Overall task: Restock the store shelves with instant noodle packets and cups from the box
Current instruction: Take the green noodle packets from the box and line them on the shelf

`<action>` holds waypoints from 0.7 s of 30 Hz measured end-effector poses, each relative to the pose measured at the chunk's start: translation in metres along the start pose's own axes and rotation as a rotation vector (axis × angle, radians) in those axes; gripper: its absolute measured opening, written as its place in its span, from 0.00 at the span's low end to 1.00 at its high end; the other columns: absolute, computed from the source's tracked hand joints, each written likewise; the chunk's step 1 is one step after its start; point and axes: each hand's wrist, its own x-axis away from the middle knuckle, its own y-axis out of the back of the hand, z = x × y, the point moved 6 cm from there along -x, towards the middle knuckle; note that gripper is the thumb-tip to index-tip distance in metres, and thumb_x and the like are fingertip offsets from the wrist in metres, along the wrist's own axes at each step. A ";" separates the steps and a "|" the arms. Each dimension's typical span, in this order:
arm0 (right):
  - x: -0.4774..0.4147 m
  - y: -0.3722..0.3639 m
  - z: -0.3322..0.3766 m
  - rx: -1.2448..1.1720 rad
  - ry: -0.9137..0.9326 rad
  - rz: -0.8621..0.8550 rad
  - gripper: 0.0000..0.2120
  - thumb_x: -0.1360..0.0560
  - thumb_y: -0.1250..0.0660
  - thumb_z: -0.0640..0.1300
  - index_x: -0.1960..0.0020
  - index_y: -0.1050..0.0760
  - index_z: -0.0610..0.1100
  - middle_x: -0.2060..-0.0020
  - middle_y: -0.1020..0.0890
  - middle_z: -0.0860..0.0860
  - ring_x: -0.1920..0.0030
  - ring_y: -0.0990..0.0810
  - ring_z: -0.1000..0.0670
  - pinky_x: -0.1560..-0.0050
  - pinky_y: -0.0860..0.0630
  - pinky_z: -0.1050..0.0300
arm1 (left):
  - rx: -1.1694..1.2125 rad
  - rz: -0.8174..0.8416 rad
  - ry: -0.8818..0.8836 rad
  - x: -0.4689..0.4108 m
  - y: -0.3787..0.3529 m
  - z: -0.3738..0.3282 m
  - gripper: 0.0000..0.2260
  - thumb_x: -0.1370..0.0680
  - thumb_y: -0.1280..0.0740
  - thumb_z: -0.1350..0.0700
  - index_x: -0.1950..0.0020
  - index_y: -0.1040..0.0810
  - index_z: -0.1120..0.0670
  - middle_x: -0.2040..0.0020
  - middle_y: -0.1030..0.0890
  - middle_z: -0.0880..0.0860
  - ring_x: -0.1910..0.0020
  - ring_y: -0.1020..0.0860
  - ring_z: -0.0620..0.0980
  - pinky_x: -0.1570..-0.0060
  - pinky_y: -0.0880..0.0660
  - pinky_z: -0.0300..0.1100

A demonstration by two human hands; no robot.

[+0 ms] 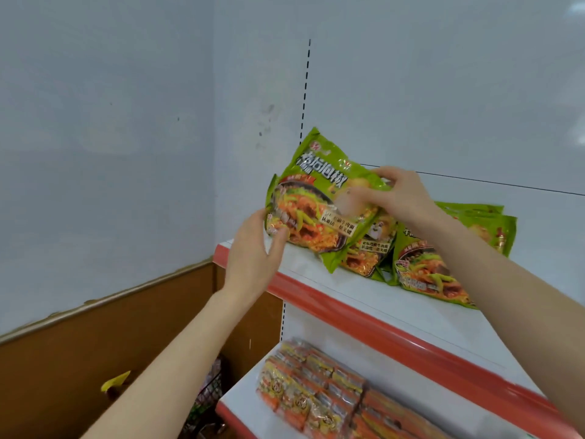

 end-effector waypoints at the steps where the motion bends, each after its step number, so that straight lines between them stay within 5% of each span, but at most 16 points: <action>1: -0.008 0.001 -0.003 -0.008 -0.015 -0.037 0.17 0.34 0.25 0.49 0.49 0.23 0.47 0.52 0.19 0.46 0.55 0.20 0.49 0.54 0.23 0.51 | -0.083 0.096 -0.042 0.006 -0.014 0.002 0.24 0.21 0.40 0.49 0.28 0.38 0.59 0.31 0.31 0.56 0.31 0.34 0.52 0.34 0.38 0.43; 6: -0.055 -0.022 -0.004 0.095 0.023 -0.065 0.23 0.33 0.26 0.50 0.41 0.26 0.43 0.40 0.24 0.47 0.44 0.25 0.49 0.49 0.32 0.58 | -0.386 0.485 -0.168 0.025 -0.072 0.031 0.26 0.20 0.47 0.42 0.28 0.37 0.57 0.29 0.34 0.55 0.27 0.41 0.52 0.28 0.46 0.48; 9: -0.077 -0.048 -0.007 0.153 0.037 0.027 0.25 0.32 0.27 0.50 0.40 0.26 0.41 0.40 0.23 0.45 0.40 0.25 0.46 0.47 0.31 0.56 | -0.354 0.475 -0.217 0.031 -0.081 0.038 0.30 0.23 0.55 0.39 0.39 0.26 0.59 0.41 0.24 0.56 0.35 0.32 0.55 0.33 0.40 0.45; 13: -0.091 -0.087 -0.014 0.261 0.062 0.165 0.27 0.31 0.28 0.49 0.36 0.28 0.39 0.36 0.26 0.43 0.35 0.29 0.44 0.39 0.33 0.54 | -0.355 0.414 -0.225 0.032 -0.083 0.042 0.24 0.22 0.53 0.42 0.49 0.25 0.58 0.50 0.23 0.53 0.45 0.28 0.52 0.40 0.38 0.39; 21: -0.101 -0.121 -0.036 0.457 0.078 0.286 0.26 0.28 0.30 0.47 0.35 0.30 0.35 0.37 0.25 0.40 0.38 0.27 0.42 0.41 0.31 0.53 | -0.343 0.399 -0.202 0.033 -0.083 0.043 0.23 0.22 0.51 0.43 0.46 0.25 0.58 0.47 0.23 0.53 0.43 0.30 0.50 0.39 0.41 0.36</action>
